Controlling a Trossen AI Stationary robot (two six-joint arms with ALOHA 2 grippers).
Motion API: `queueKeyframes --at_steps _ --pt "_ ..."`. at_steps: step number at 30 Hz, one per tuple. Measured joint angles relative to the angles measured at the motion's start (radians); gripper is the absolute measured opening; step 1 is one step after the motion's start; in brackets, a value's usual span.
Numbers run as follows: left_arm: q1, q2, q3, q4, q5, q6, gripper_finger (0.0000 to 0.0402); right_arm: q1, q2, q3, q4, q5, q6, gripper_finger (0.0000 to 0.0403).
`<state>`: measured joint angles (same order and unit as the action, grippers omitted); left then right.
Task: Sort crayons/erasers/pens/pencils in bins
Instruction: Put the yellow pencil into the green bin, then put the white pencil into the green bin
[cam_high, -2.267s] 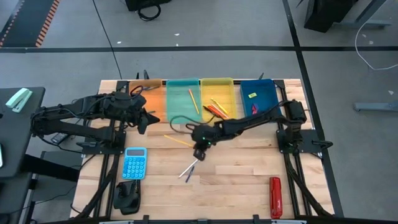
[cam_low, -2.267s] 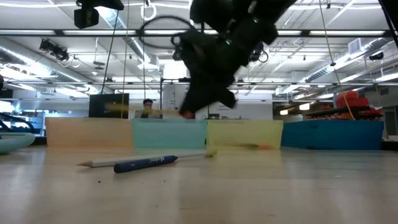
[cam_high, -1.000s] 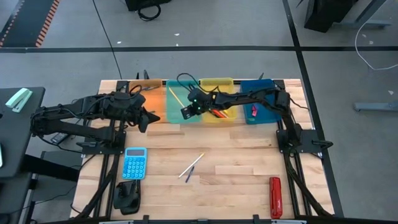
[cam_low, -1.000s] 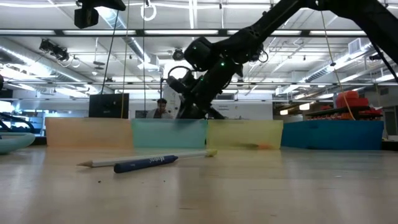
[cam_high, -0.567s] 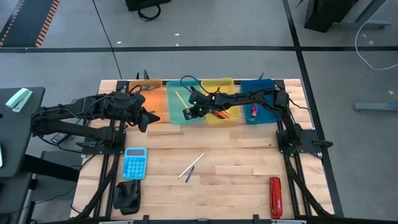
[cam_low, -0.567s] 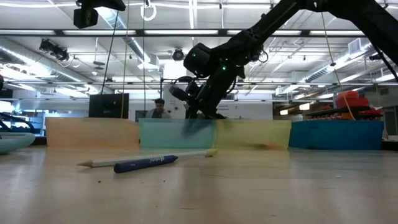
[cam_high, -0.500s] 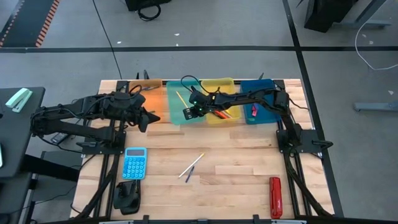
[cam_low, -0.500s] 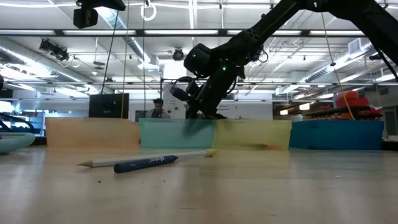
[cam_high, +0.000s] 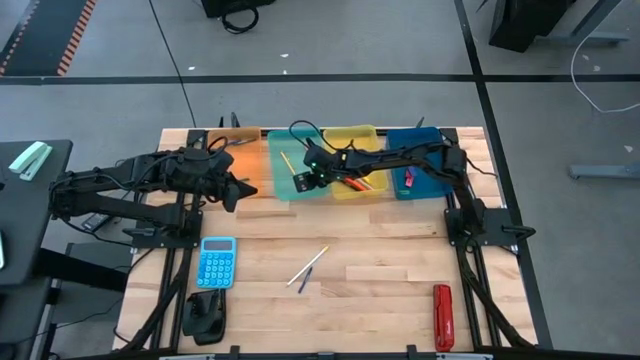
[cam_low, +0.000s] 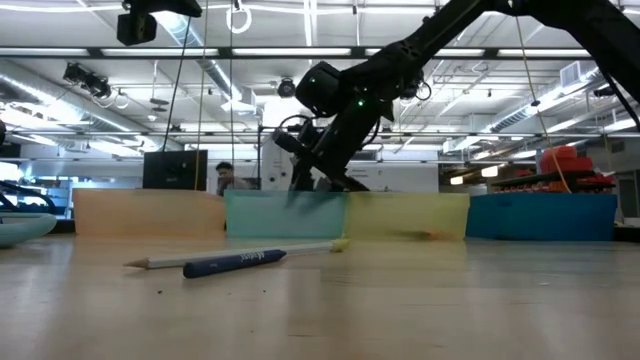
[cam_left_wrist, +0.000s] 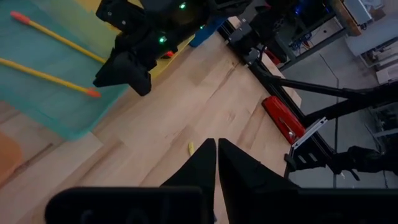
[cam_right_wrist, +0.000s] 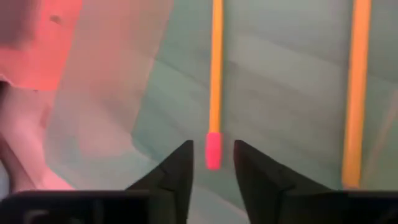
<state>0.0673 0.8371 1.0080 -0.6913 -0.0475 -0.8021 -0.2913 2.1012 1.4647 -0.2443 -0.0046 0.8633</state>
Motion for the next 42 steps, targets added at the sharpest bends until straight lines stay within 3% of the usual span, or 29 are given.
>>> queueKeyframes --at_steps 8,22,31,42 --pt "-0.005 0.000 0.000 0.001 0.019 0.001 0.0013 -0.001 -0.024 0.000 0.016 -0.007 0.000 0.0181" --pt "-0.011 0.000 0.000 0.044 0.018 0.011 0.0011 0.002 -0.163 0.001 -0.016 0.004 -0.059 0.0184" --pt "-0.011 0.007 0.000 0.214 -0.046 0.009 0.0020 0.018 -0.272 0.001 -0.056 0.005 -0.130 0.0184" --pt "-0.011 0.082 0.001 0.418 -0.046 0.001 0.0013 0.096 -0.447 0.001 -0.064 0.004 -0.274 0.0184"
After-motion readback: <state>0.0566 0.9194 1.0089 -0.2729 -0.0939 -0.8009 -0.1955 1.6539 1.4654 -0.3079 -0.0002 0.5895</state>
